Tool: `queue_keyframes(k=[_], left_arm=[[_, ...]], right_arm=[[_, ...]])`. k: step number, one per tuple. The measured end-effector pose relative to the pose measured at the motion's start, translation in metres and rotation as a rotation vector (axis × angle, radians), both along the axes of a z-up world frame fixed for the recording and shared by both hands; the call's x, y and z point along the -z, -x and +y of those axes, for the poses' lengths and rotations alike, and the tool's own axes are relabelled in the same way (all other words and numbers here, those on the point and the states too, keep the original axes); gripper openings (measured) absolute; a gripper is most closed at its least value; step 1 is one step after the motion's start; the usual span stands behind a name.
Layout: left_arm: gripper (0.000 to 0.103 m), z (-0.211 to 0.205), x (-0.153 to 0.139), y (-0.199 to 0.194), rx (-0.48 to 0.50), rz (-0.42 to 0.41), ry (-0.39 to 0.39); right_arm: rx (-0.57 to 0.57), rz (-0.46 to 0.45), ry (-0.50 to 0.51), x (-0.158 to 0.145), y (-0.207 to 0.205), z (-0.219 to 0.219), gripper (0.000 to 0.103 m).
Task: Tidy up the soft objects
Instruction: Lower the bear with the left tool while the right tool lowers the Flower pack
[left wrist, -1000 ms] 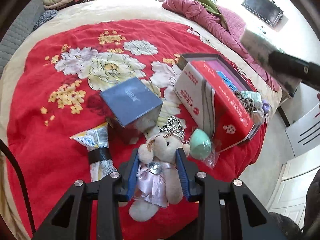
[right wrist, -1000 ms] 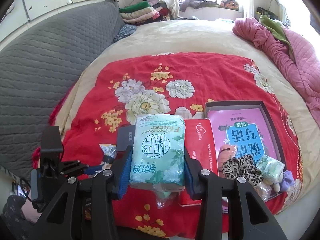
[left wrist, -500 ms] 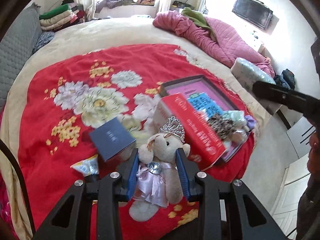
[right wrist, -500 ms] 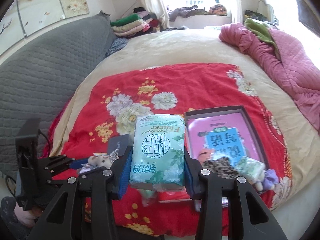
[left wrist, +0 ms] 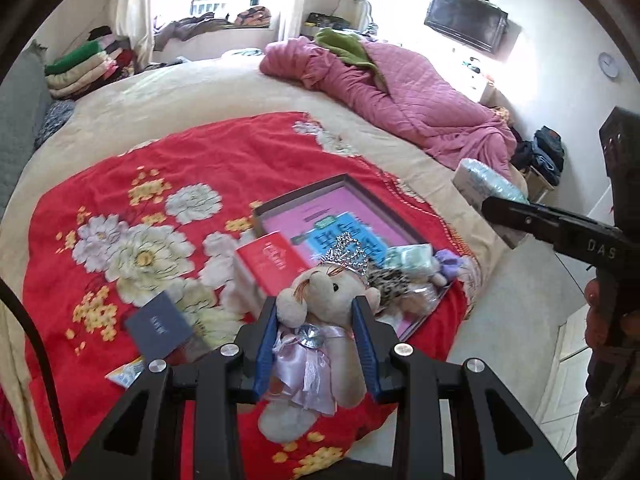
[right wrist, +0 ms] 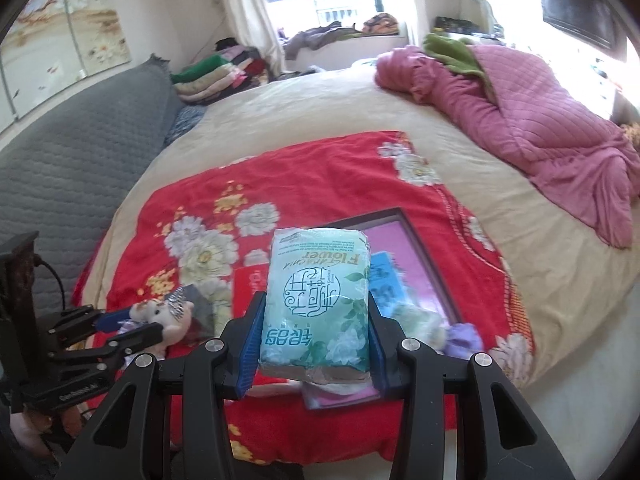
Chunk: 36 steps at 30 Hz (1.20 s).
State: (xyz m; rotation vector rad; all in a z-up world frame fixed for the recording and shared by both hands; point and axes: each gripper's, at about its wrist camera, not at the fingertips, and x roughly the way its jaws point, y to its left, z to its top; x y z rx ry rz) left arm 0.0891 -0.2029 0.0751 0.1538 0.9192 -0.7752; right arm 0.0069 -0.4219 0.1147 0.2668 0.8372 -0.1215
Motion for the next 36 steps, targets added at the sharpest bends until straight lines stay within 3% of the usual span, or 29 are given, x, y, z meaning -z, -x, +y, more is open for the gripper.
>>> queue_keyframes(k=[10,20,36], left_arm=[[0.037,-0.066,0.008,0.003,0.060,0.010,0.014],[0.037,-0.127,0.042,-0.002,0.059,0.034,-0.031],[0.037,-0.151,0.096,-0.025,0.006,0.122,-0.076]], right_arm=[[0.051,0.024,-0.001,0.018,0.011,-0.047,0.046],[0.088,0.045,0.003,0.042,0.012,-0.082,0.046],[0.041,0.082,-0.001,0.073,-0.010,-0.080,0.046]])
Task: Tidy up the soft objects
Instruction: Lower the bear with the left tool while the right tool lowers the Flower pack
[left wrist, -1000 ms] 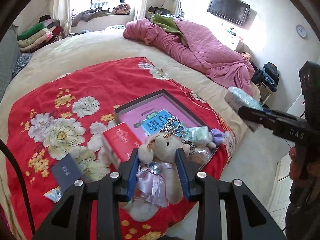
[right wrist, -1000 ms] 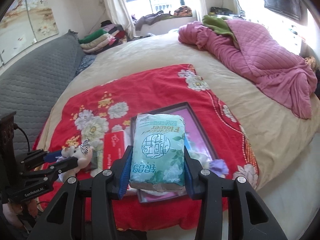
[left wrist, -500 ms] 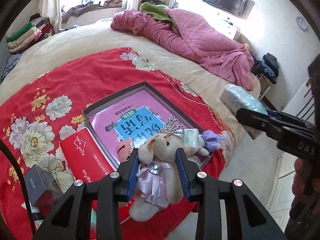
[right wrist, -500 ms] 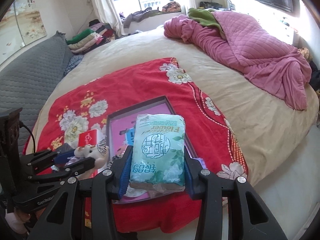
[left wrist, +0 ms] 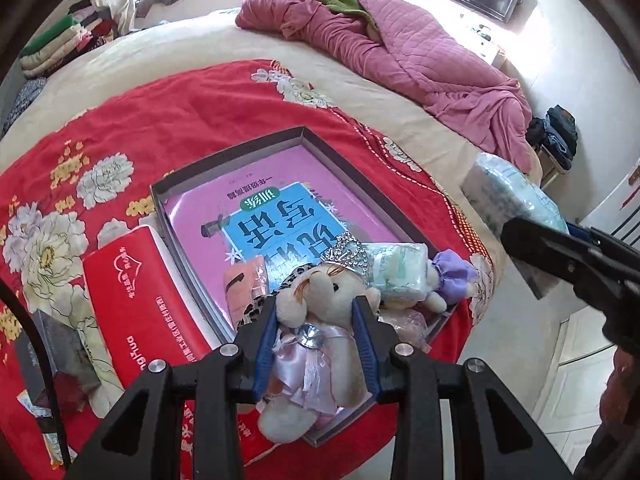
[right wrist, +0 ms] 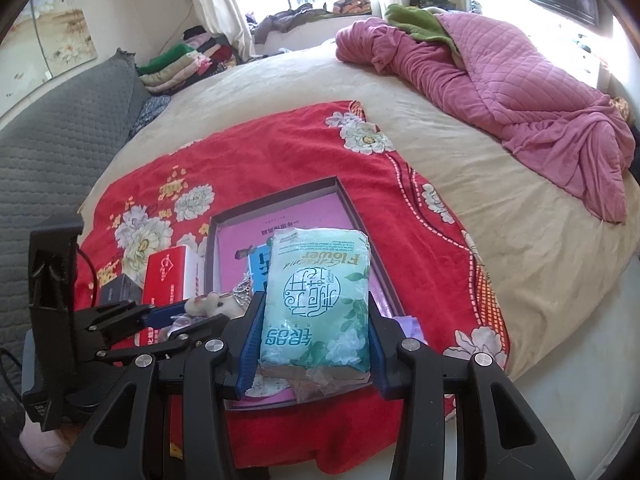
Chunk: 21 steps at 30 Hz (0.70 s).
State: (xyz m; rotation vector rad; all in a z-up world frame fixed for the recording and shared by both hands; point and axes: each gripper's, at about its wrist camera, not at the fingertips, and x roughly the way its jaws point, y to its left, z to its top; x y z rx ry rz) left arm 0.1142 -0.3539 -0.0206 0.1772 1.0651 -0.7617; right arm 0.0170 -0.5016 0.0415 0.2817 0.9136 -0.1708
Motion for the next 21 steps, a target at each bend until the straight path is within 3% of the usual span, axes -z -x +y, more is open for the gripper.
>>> queue_keyframes(k=[21], left_arm=[[0.038,-0.014,0.030,-0.026,0.000,0.050,-0.028]], right_arm=[[-0.077,0.120,0.009,0.065,-0.022,0.010,0.046]])
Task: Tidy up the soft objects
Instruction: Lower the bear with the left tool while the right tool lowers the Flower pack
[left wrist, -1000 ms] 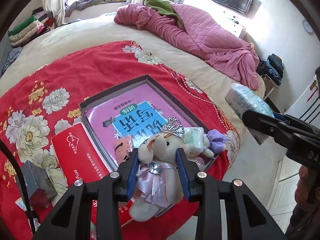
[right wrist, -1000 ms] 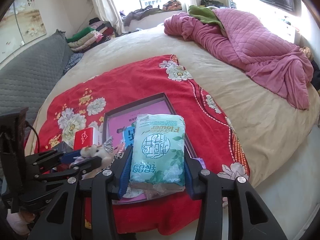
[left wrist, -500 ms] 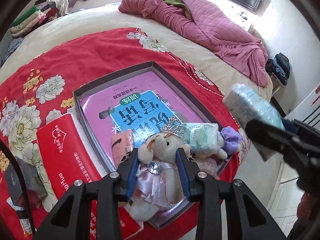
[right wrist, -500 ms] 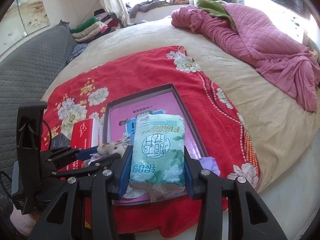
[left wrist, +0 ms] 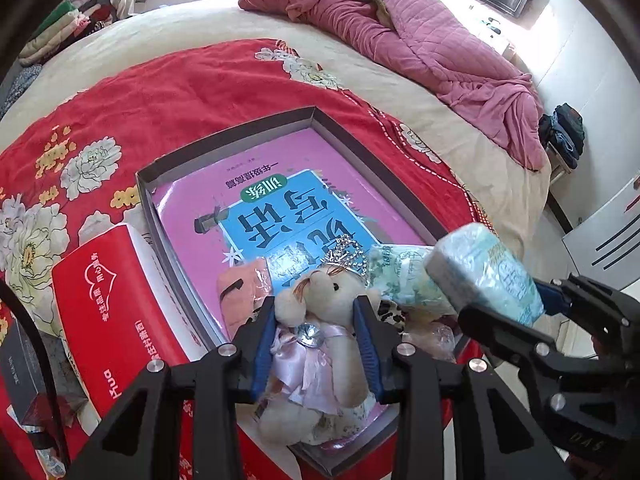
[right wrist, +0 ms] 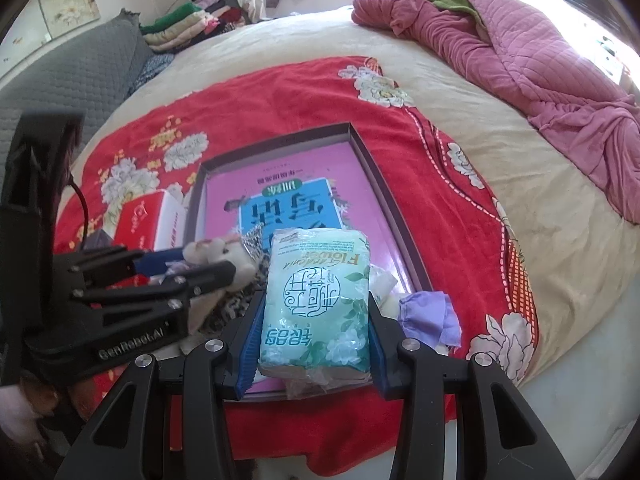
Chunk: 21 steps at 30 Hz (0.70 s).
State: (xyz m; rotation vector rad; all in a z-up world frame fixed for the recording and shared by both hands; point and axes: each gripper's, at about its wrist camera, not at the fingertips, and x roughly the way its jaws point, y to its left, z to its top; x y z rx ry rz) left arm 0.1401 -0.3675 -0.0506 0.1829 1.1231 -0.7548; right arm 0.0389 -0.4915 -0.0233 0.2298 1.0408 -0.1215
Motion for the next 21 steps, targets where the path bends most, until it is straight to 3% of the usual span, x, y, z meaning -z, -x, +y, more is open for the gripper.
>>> queue_keyframes(k=[21], left_arm=[[0.039,-0.001,0.009,-0.008,0.001,0.035,0.003]], right_arm=[[-0.064,0.024,0.057,0.041,-0.017,0.024,0.049]])
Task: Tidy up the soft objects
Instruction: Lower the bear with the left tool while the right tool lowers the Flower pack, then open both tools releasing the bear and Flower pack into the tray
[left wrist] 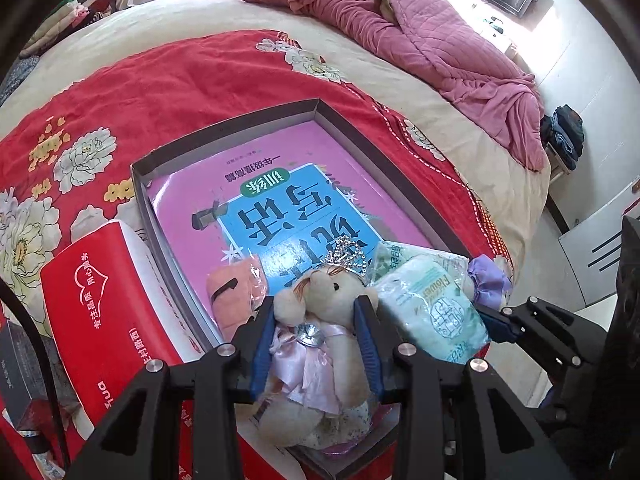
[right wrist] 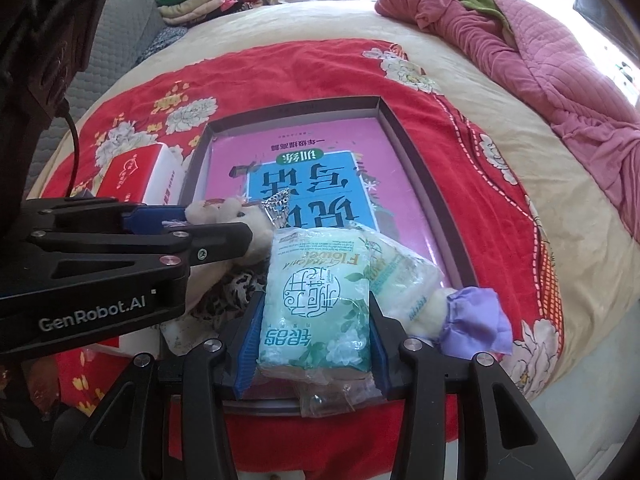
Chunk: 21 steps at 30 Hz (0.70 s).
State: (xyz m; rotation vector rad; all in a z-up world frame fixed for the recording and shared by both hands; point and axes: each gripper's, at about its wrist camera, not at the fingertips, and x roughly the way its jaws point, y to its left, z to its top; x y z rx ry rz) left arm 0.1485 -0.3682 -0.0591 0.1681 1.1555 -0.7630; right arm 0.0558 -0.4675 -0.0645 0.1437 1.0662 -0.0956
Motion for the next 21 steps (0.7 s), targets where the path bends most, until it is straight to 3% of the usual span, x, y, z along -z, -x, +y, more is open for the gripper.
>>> queue_keyframes(k=[21], left_arm=[[0.044,-0.0006,0.0046,-0.0019,-0.004,0.010,0.008]], right_arm=[[0.000,-0.020,0.021,-0.0011,0.0038,0.0034,0.058]])
